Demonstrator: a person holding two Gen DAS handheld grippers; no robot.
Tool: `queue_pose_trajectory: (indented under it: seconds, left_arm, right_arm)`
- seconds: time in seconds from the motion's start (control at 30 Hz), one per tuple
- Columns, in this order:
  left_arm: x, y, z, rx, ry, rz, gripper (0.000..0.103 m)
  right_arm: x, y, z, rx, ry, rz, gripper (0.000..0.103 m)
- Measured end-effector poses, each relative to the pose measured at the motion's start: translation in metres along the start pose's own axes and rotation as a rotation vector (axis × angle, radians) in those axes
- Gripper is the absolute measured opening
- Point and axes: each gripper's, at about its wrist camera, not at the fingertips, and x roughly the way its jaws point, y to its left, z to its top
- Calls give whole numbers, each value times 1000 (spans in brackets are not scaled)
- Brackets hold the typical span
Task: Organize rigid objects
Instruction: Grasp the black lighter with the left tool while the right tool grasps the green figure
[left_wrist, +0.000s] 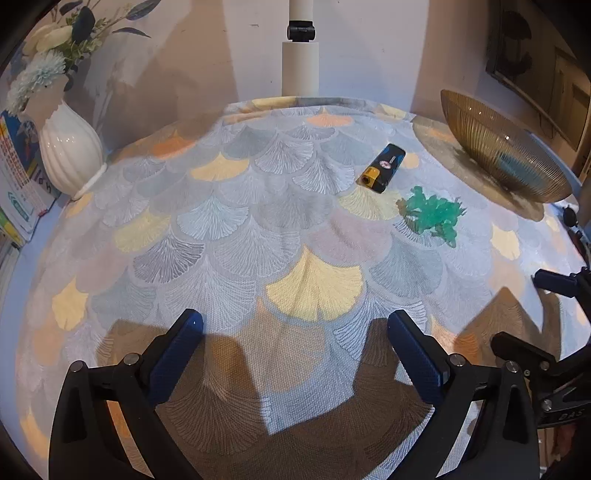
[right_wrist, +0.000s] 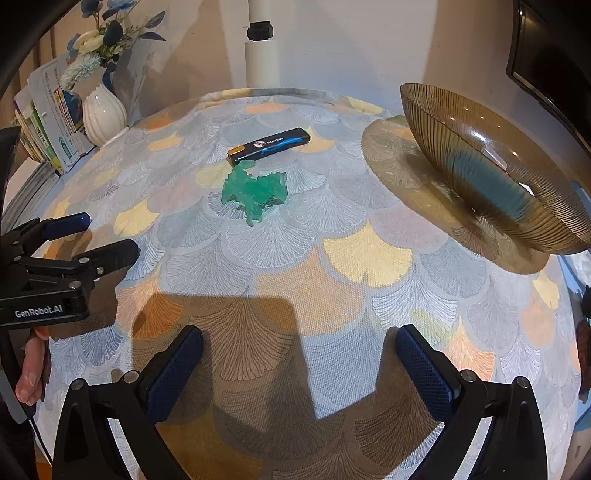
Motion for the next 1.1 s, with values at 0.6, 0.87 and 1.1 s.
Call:
queue_pose_trajectory:
  seconds: [0.6, 0.87, 1.1]
  left_arm:
    - [1, 3, 0, -15, 4, 36, 102]
    - [3, 9, 19, -1, 44, -120, 101]
    - [35, -6, 97, 1, 52, -331, 69]
  right_arm:
    - [-1, 0, -1, 6, -3, -4, 103]
    - [6, 5, 15, -29, 115, 16, 103]
    - [32, 5, 67, 23, -43, 114, 103]
